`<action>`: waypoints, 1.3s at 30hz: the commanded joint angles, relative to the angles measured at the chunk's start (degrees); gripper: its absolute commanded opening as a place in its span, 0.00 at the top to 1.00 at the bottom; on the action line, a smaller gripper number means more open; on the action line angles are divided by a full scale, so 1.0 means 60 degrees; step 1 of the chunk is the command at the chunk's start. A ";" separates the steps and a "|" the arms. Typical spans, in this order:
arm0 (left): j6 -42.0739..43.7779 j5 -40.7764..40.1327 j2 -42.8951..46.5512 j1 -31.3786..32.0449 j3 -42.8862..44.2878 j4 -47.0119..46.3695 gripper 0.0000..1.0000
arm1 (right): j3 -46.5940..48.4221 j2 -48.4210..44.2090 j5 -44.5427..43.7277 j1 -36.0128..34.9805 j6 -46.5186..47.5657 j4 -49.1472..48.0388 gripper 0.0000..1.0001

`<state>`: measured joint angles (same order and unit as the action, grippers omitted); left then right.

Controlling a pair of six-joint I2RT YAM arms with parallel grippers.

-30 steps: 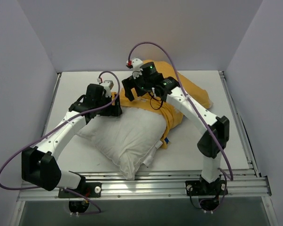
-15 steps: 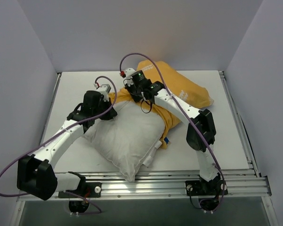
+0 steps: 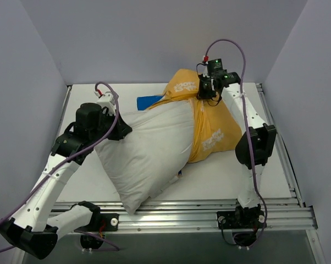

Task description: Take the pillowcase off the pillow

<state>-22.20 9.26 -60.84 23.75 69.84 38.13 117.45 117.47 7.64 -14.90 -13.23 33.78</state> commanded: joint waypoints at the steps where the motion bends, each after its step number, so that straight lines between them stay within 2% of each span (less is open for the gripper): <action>1: 0.0228 -0.1426 0.1599 -0.0413 0.1031 0.3942 0.98 | 0.0216 0.0080 -0.4703 0.2438 0.0242 -0.0590 1.00; 4: 0.0140 -0.1367 0.1629 -0.0428 0.0388 0.3505 0.98 | -0.0396 -0.0198 -0.3139 0.2060 0.0637 -0.1423 1.00; 5: 0.0096 -0.1338 0.1600 -0.0428 -0.0165 0.3228 0.98 | -0.0574 -0.0271 -0.2205 0.1884 0.0725 -0.1614 1.00; 8: 0.0095 -0.1687 0.1264 -0.0428 -0.1221 0.1604 0.98 | -0.1086 -0.0549 -0.0737 0.1020 0.0916 -0.2230 1.00; 9: 0.0255 -0.1892 0.1132 -0.0428 -0.1385 0.0686 0.98 | -0.1161 -0.0681 -0.0166 0.0786 0.0931 -0.2377 0.98; 10: 0.0387 -0.2054 0.0783 -0.0428 -0.1459 0.0299 0.95 | -0.1205 -0.0783 0.0014 0.0319 0.0960 -0.2422 0.88; 11: 0.0592 -0.2171 0.0547 -0.0442 -0.1431 -0.0067 0.79 | -0.1438 -0.0900 0.0146 0.0097 0.0990 -0.2509 0.82; 12: 0.0913 -0.2187 0.0081 -0.0442 -0.1068 -0.0433 0.69 | -0.1614 -0.1308 0.0322 -0.0079 0.0975 -0.2785 0.75; 13: 0.1018 -0.2173 -0.0127 -0.0442 -0.0716 -0.0451 0.59 | -0.1804 -0.1558 0.0382 -0.0226 0.0874 -0.2933 0.61; 14: 0.1149 -0.1984 -0.0332 -0.0428 -0.0336 -0.0437 0.40 | -0.1995 -0.1793 0.0469 -0.0401 0.0786 -0.3051 0.54; 15: 0.1324 -0.1808 -0.0522 -0.0413 0.0335 -0.0408 0.33 | -0.2417 -0.2346 0.0630 -0.0418 0.0683 -0.3298 0.38; 16: 0.1355 -0.1632 -0.0553 -0.0399 0.0588 -0.0408 0.26 | -0.2624 -0.2627 0.0646 -0.0432 0.0494 -0.3431 0.31; 18: 0.1356 -0.1296 -0.0496 -0.0181 0.0984 -0.0379 0.12 | -0.3340 -0.3430 0.0587 -0.0476 0.0419 -0.3578 0.19; 19: 0.1370 -0.1337 -0.0451 -0.0019 0.1015 -0.0335 0.09 | -0.3591 -0.3711 0.0500 -0.0520 0.0419 -0.3579 0.17; 20: 0.1530 -0.1642 -0.0350 0.0592 0.1030 -0.0218 0.05 | -0.3854 -0.4222 0.0441 -0.0564 0.0404 -0.3536 0.15; 23: 0.1984 -0.2580 -0.0173 0.2145 0.0914 -0.0013 0.03 | -0.5069 -0.5015 0.0192 -0.0637 0.0346 -0.3477 0.10; 24: 0.2290 -0.3177 -0.0057 0.3325 0.0812 -0.0056 0.03 | -0.5392 -0.5540 0.0105 -0.0667 0.0287 -0.3477 0.09; 27: 0.2775 -0.4016 -0.0040 0.4943 0.0168 -0.0377 0.03 | -0.6681 -0.6566 0.0060 -0.0740 0.0039 -0.3433 0.09; 28: 0.2892 -0.4497 -0.0099 0.5833 -0.0153 -0.0465 0.03 | -0.7293 -0.6788 0.0031 -0.0769 -0.0020 -0.3418 0.09; 31: 0.3099 -0.5565 -0.0684 0.7096 -0.0492 -0.0671 0.03 | -0.8364 -0.7580 0.0030 -0.0857 -0.0328 -0.3258 0.08; 37: 0.2397 -0.6507 -0.2675 0.7863 -0.0347 -0.0598 0.04 | -0.9817 -0.8533 0.0148 -0.1032 -0.0694 -0.3008 0.08; 39: 0.1331 -0.7151 -0.3524 0.7922 -0.0100 -0.0205 0.04 | -1.0330 -0.8811 0.0191 -0.1106 -0.0797 -0.3022 0.08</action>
<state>-7.60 -26.72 -77.76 70.81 67.11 35.86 57.87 67.99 9.39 -20.75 -16.14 15.25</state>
